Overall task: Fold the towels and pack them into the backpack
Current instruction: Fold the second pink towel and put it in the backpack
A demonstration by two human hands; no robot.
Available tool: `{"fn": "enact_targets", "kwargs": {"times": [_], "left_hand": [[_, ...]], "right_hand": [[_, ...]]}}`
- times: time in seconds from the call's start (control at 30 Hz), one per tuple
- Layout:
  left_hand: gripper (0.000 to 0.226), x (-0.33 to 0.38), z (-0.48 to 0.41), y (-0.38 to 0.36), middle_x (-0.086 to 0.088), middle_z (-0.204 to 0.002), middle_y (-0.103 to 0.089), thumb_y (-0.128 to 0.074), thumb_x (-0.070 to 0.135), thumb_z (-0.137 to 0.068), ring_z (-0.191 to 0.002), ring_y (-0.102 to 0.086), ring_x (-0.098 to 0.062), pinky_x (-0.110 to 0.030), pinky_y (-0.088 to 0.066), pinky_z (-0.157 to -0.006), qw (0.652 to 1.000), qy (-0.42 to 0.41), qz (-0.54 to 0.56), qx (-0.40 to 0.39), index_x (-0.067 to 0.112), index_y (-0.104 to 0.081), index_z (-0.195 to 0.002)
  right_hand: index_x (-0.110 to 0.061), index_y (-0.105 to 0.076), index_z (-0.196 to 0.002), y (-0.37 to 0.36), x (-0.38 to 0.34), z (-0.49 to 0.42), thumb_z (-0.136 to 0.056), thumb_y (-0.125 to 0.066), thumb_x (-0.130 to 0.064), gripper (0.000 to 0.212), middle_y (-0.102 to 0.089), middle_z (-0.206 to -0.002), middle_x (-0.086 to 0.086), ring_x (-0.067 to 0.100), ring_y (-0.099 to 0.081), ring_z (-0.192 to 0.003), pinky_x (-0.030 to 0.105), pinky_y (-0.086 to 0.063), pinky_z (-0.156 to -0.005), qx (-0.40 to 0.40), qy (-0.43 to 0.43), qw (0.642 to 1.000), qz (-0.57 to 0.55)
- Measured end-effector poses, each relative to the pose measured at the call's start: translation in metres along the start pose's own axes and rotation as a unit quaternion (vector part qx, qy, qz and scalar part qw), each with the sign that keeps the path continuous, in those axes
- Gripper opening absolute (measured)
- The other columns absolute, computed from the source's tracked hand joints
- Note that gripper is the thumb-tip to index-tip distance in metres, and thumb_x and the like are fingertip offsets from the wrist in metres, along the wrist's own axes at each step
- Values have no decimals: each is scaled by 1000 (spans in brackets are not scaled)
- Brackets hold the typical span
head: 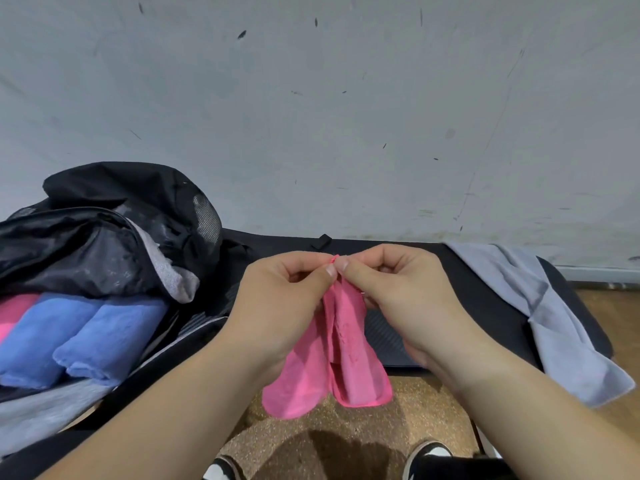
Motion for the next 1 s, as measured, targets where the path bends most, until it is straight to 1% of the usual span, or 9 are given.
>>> {"fn": "enact_targets", "kwargs": {"times": [0.2,0.3,0.4,0.5,0.6,0.67,0.77,0.9,1.0], "left_hand": [[14,4,4,0,0,-86,-82,-73,10,-95,-75,-71,-5,-28,-60,-78,998,-53,-39,12,18,-84,-95],[17,7,8,-1,3,-82,-81,-72,8,-96,-69,-69,0,-19,-56,-70,996,-59,-59,7,20,-84,-91],[18,7,10,0,5,-81,-81,-72,7,-96,-69,-70,1,-18,-55,-69,996,-59,-70,12,20,-84,-92],[15,9,9,3,4,-71,-78,-71,4,-95,-60,-67,2,-16,-53,-64,997,-50,-51,12,14,-83,-92],[6,11,9,3,-3,-73,-78,-79,5,-88,-65,-72,-7,-20,-56,-64,999,-31,-25,-5,8,-80,-93],[15,9,8,7,-13,-84,-80,-85,6,-83,-76,-77,-21,-27,-60,-67,1000,-23,-16,1,6,-78,-96],[14,12,6,11,-13,-87,-80,-85,6,-82,-87,-79,-31,-44,-65,-81,997,-42,-59,5,9,-77,-93],[12,24,10,13,-2,-82,-80,-78,7,-87,-80,-76,-17,-52,-61,-87,988,-95,-119,-2,17,-77,-81],[4,33,15,14,-5,-84,-80,-75,14,-78,-80,-73,-27,-47,-58,-84,986,-111,-103,-62,18,-75,-78]], "right_hand": [[-6,-78,-82,0,1,0,-91,-79,-14,12,-78,-80,16,23,-74,-71,39,-61,-68,42,10,999,22],[-8,-79,-79,1,-1,1,-91,-78,-15,14,-77,-74,10,16,-71,-66,33,-59,-62,29,17,999,35],[-8,-80,-81,-3,2,5,-96,-74,-20,20,-77,-76,12,23,-72,-75,55,-63,-78,1,18,999,41],[-4,-80,-90,-9,1,9,-103,-62,-35,38,-75,-87,27,29,-69,-80,68,-56,-90,-22,15,999,34],[-9,-81,-101,-10,2,11,-109,-45,-39,47,-81,-98,14,21,-79,-94,58,-60,-93,-46,-34,998,-4],[-10,-80,-108,-11,2,12,-110,-40,-41,50,-80,-109,9,19,-77,-103,52,-59,-96,-69,-40,997,-4],[-10,-80,-107,-9,1,9,-110,-40,-40,51,-79,-111,8,24,-73,-111,56,-59,-91,-84,-42,996,-1],[-11,-79,-106,2,-8,2,-100,-64,-26,22,-76,-108,14,26,-72,-108,46,-64,-77,-93,17,995,41],[-39,-68,-126,16,-9,-4,-81,-72,-23,48,-71,-123,-5,7,-66,-117,39,-57,-99,-122,95,970,186]]}}
Point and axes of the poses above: each hand's wrist, its own z-axis away from the middle knuckle, its own y-axis out of the back of the hand, x = y × z, the point moved 3 cm from there along -z, towards the middle knuckle
